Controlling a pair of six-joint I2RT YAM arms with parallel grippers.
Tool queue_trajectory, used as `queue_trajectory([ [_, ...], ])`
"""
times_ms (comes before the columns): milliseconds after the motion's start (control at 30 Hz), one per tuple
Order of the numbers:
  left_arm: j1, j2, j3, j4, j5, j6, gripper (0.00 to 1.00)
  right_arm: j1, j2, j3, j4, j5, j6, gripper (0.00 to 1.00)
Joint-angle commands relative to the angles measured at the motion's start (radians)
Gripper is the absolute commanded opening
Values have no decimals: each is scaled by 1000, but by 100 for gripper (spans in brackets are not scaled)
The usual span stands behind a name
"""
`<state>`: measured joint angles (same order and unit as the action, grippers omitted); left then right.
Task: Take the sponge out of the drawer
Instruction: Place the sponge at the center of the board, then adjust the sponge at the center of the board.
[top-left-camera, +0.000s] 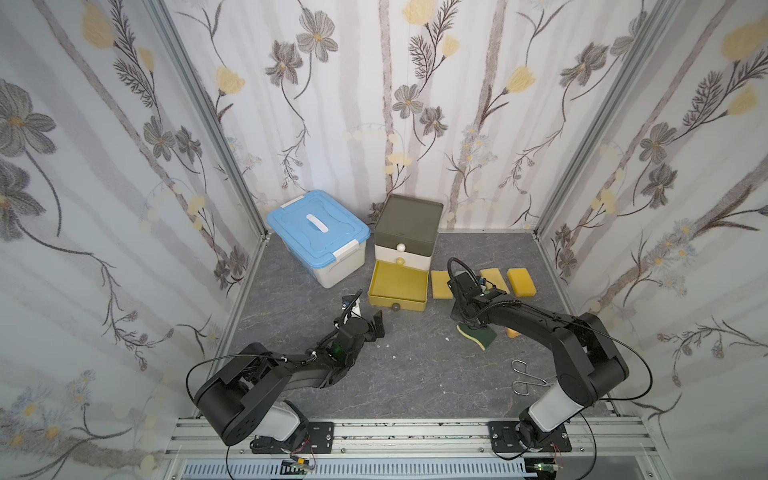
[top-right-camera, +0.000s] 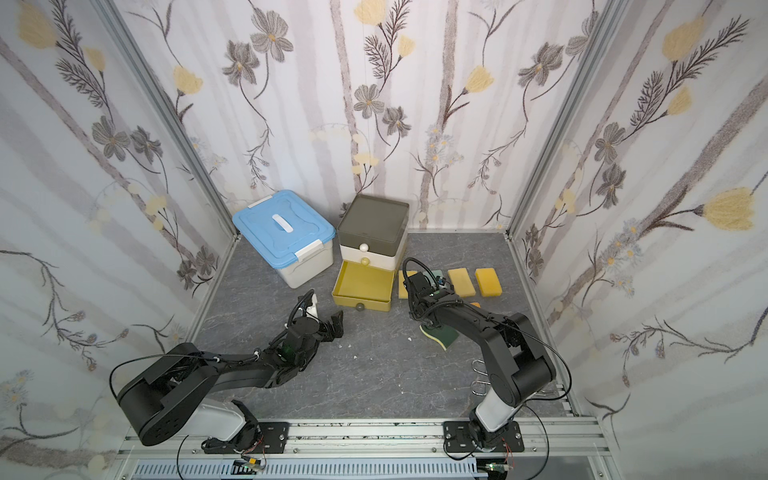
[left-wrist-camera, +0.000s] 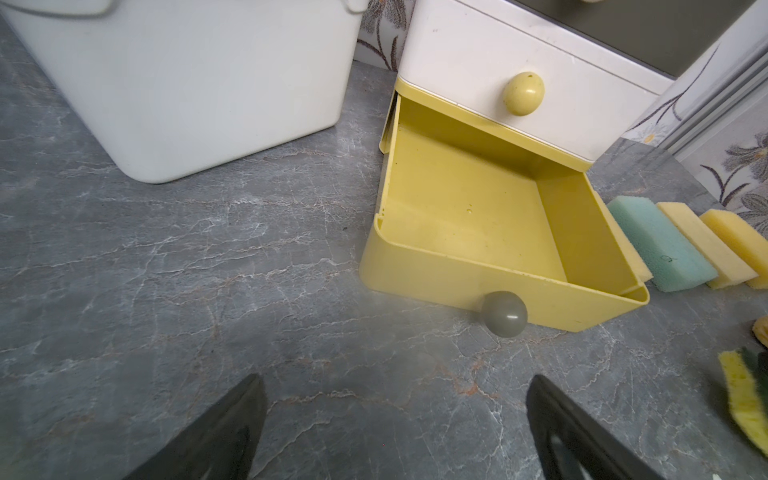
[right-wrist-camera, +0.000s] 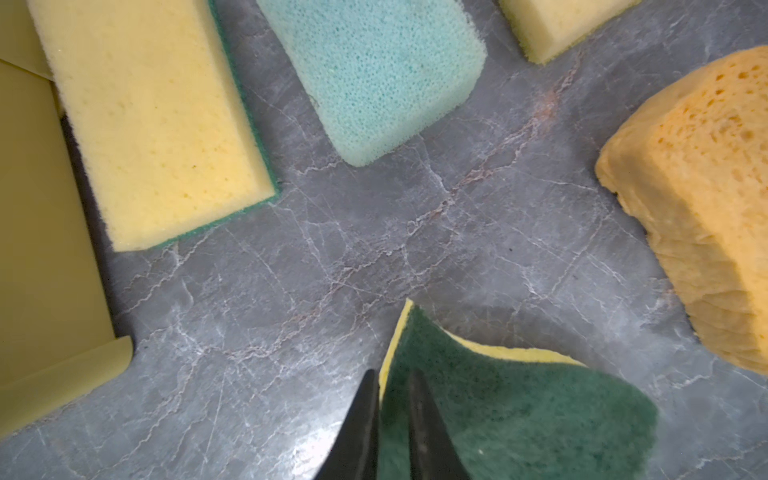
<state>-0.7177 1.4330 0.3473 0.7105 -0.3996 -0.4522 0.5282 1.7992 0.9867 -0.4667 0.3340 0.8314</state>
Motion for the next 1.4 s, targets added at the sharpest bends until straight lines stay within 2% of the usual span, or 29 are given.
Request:
queue_trajectory([
  [0, 1, 4, -1, 41, -10, 0, 100, 1, 10, 13, 46, 5, -8, 25],
  [167, 1, 12, -1, 47, -9, -5, 100, 0, -11, 16, 58, 0, -47, 43],
  [200, 1, 12, -1, 47, -8, -6, 100, 0, -22, 19, 45, 17, -59, 44],
  [333, 1, 13, 2, 43, -8, -7, 100, 0, -88, 14, -24, 76, -124, 59],
  [400, 1, 19, 5, 44, -9, -7, 100, 6, -119, 2, -53, 70, -141, 59],
  [600, 1, 44, 22, 47, 7, -17, 100, 59, -169, -58, 21, -125, -182, 62],
  [700, 2, 46, 23, 46, 13, -23, 100, 74, -164, -98, 82, -204, -187, 73],
  [833, 1, 40, 23, 39, 11, -25, 100, 80, -153, -123, 110, -234, -184, 78],
  [867, 0, 39, 23, 38, 11, -25, 100, 82, -153, -123, 111, -236, -186, 83],
  [900, 1, 40, 23, 38, 10, -25, 100, 84, -153, -123, 110, -234, -186, 95],
  [933, 1, 41, 24, 38, 11, -25, 100, 85, -155, -125, 110, -238, -187, 100],
  [1133, 1, 56, 37, 38, 19, -31, 100, 103, -169, -144, 117, -267, -183, 100],
  [1367, 1, 64, 45, 37, 29, -35, 100, 128, -110, -137, 134, -281, -181, 100],
])
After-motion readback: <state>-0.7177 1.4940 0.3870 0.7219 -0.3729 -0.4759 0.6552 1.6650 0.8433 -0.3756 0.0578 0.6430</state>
